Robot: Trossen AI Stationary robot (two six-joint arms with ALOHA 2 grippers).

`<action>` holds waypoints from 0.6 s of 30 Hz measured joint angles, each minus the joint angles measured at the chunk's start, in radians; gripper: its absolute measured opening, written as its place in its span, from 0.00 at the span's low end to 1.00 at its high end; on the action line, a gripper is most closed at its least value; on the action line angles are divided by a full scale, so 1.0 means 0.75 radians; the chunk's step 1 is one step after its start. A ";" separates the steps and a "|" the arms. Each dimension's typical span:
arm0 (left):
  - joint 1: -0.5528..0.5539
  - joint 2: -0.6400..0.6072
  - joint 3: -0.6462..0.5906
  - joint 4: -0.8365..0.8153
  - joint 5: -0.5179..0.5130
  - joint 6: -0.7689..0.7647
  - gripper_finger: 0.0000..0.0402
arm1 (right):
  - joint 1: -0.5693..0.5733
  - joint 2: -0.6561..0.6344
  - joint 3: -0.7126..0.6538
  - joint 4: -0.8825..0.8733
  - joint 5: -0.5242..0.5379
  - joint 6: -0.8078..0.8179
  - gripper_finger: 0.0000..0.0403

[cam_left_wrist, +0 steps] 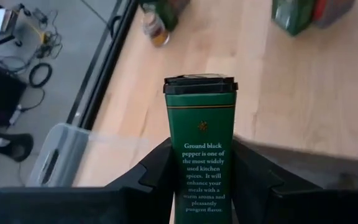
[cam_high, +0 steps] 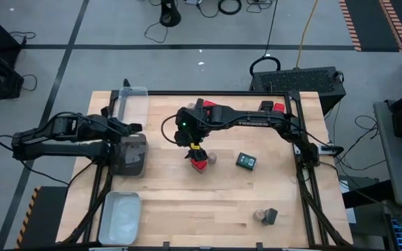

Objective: Sort spices by type
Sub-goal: Put the black seasoning can into the black bin

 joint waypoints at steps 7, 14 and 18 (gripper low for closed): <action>0.000 -0.024 0.000 -0.053 0.002 -0.031 0.31 | 0.006 0.000 0.000 0.004 0.001 0.010 0.84; 0.000 -0.076 -0.031 -0.016 0.007 -0.024 0.31 | 0.006 0.000 0.000 0.030 0.001 0.026 0.84; 0.000 -0.188 -0.031 -0.019 -0.008 -0.025 0.31 | 0.009 0.000 0.000 0.072 0.001 0.050 0.84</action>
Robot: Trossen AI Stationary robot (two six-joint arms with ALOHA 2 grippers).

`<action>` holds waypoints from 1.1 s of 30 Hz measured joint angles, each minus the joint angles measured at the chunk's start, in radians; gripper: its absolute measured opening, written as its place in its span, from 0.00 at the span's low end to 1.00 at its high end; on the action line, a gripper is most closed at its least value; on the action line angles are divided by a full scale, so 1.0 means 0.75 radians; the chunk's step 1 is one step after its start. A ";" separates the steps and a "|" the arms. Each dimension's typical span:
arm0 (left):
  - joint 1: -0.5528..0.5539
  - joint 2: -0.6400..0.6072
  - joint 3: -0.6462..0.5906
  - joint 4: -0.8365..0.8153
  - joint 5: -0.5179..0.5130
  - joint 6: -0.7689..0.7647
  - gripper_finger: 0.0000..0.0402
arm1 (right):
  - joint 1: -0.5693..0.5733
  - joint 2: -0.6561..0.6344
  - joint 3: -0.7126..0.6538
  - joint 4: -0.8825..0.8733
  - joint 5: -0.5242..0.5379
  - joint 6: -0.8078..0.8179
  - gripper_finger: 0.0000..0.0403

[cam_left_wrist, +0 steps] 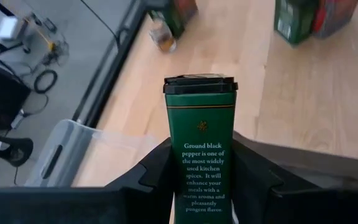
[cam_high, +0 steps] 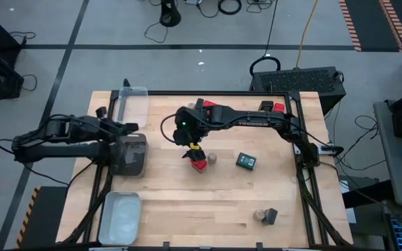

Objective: Sort spices by type
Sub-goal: Put the black seasoning can into the black bin

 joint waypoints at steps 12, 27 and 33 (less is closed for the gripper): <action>-0.004 -0.338 0.002 0.118 0.100 0.016 0.31 | 0.000 0.027 0.001 0.540 0.189 0.113 0.84; -0.004 -0.245 0.001 0.157 0.205 0.054 0.31 | -0.064 0.132 0.002 1.213 0.173 0.286 0.84; -0.004 -0.183 -0.021 0.216 0.221 0.096 0.31 | -0.057 0.212 0.002 1.336 0.164 0.333 0.84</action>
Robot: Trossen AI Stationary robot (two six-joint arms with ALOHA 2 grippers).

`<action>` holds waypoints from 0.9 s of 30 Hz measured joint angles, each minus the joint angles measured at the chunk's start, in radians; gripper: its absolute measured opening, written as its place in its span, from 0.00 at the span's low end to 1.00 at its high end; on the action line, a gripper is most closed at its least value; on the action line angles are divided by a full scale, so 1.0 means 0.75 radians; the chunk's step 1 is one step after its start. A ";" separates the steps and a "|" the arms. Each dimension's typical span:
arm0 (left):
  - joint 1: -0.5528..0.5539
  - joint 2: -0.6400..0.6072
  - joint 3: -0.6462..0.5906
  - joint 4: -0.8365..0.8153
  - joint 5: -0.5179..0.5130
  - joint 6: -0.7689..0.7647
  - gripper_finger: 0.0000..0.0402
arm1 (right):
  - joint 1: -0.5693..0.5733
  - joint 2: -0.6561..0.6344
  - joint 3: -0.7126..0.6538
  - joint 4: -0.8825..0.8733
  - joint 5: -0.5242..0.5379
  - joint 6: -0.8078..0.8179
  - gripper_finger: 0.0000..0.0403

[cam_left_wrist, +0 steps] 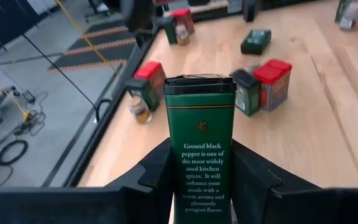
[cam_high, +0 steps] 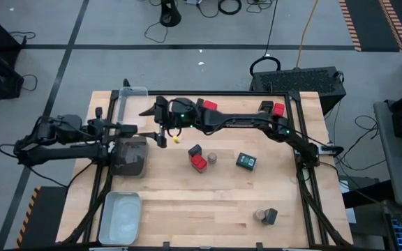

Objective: Sort spices by type
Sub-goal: Put the black seasoning can into the black bin

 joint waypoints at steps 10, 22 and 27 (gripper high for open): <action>0.000 0.120 0.000 0.007 0.000 -0.001 0.31 | 0.001 0.046 0.001 0.078 -0.061 0.045 0.81; 0.000 0.140 0.000 0.004 -0.006 -0.002 0.31 | 0.005 0.246 0.003 0.438 -0.116 0.157 0.80; 0.000 0.139 0.000 0.002 -0.011 -0.003 0.31 | 0.007 0.261 -0.002 0.432 -0.120 0.161 0.80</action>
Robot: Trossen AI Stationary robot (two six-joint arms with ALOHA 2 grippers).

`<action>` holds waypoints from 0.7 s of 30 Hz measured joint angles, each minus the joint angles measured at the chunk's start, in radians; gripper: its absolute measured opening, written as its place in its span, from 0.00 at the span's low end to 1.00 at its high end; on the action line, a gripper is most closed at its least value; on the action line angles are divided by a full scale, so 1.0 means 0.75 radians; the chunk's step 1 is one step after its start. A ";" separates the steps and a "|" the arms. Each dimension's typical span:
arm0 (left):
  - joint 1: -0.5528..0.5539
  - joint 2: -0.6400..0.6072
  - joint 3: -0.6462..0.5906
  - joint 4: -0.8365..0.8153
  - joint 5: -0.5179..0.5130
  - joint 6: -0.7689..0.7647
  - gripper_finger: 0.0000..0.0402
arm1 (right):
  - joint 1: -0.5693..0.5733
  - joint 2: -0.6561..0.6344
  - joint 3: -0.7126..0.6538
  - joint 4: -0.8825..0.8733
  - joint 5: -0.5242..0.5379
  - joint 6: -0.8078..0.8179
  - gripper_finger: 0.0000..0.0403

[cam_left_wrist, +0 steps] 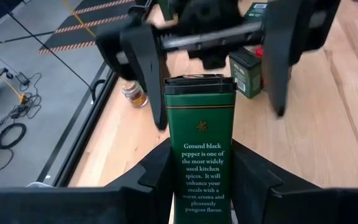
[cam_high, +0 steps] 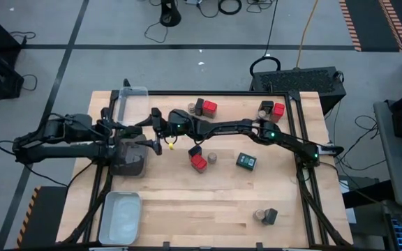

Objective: Sort spices by type
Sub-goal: Put the black seasoning can into the black bin

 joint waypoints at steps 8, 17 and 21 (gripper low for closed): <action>0.000 0.000 0.000 -0.001 -0.005 -0.001 0.31 | 0.009 -0.002 0.002 -0.011 0.012 -0.033 0.74; 0.000 0.000 0.000 -0.006 -0.006 -0.010 0.31 | 0.016 -0.002 0.002 -0.014 0.066 -0.084 0.62; 0.000 0.000 0.000 -0.009 -0.005 -0.010 0.31 | 0.015 -0.002 0.002 -0.015 0.067 -0.097 0.58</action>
